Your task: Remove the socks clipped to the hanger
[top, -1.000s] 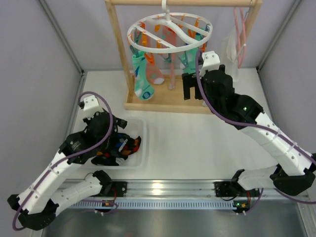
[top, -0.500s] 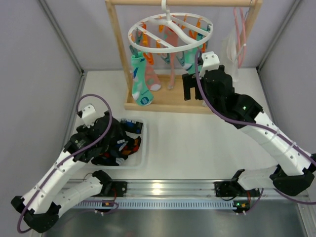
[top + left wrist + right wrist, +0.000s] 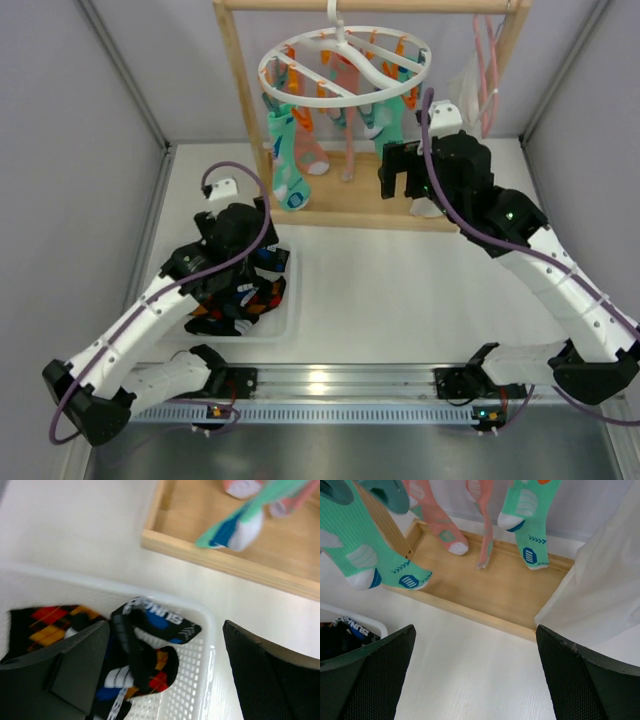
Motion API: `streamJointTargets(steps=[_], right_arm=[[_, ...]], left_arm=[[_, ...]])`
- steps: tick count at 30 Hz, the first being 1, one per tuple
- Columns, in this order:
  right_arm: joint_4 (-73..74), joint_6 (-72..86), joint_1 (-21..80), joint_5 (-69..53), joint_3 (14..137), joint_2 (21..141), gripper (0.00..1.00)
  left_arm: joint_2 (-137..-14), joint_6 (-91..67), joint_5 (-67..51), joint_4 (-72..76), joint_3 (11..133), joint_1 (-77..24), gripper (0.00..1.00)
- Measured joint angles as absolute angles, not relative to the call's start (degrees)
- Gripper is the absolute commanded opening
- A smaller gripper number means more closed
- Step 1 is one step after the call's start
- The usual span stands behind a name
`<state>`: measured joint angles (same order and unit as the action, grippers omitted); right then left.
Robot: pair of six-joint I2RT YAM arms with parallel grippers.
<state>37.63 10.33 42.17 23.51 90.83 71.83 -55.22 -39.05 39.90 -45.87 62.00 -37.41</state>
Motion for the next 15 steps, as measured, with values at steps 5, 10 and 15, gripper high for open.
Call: streamJointTargets(steps=[5,10,15], right_arm=[[36.93,11.84,40.34,17.58,89.19,68.42,0.99],[36.32,11.99,40.21,10.24,88.88,64.55,0.99],[36.45,11.73,40.21,6.24,88.86,61.39,0.99]], left_arm=[[-58.63,-25.28,28.6,-22.79,53.01,-35.09,0.99],[-69.52,-18.65,19.64,-9.78,57.34,-26.61,0.99],[-79.24,-14.41,11.99,-2.72,61.98,-22.39,0.84]])
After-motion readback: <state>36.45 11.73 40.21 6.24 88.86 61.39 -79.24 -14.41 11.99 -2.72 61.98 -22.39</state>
